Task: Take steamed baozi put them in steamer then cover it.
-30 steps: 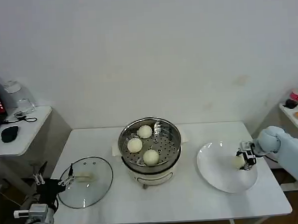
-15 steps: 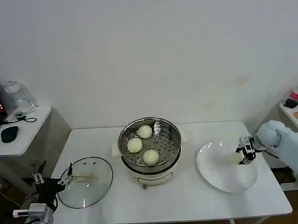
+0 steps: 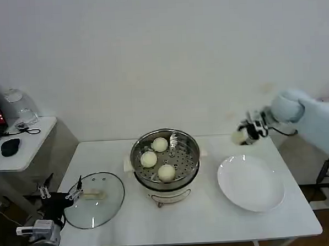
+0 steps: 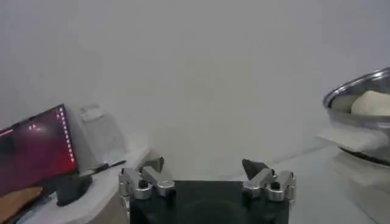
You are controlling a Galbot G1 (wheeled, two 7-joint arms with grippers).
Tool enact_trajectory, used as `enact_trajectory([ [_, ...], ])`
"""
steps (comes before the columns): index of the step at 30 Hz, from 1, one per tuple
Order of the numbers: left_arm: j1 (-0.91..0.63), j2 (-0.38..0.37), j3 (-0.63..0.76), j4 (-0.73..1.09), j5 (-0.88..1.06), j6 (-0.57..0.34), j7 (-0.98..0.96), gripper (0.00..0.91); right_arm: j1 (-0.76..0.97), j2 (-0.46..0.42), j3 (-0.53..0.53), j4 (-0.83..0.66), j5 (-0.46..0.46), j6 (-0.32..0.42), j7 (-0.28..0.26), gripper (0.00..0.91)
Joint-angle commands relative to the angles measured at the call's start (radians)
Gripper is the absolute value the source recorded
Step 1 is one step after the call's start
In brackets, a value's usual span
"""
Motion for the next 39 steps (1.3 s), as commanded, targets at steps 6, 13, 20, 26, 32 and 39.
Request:
enact_trajectory([
  [6,-0.011,-0.008,-0.003,0.0,0.005,0.003,-0.002,0.907,0.204,0.327,-0.215,0.051,0.358,-0.205,0.156,0.645],
  [13,-0.002,-0.017,-0.019,-0.005,0.004,0.001,-0.001,0.907,0.145,0.442,-0.218,-0.009,0.436,-0.275,0.222,0.645],
  [20,0.006,-0.028,-0.028,-0.018,0.003,0.0,-0.001,0.907,0.073,0.464,-0.252,-0.052,0.437,-0.32,0.248,0.645],
  [26,0.007,-0.027,-0.033,-0.02,0.0,0.0,-0.001,0.907,0.021,0.462,-0.248,-0.088,0.414,-0.327,0.246,0.645],
  [32,0.006,-0.026,-0.035,-0.015,-0.002,0.0,-0.001,0.907,-0.002,0.455,-0.248,-0.086,0.397,-0.332,0.24,0.645],
  [39,0.007,-0.025,-0.036,-0.017,-0.004,-0.001,0.0,0.907,-0.017,0.454,-0.244,-0.101,0.357,-0.32,0.236,0.645],
])
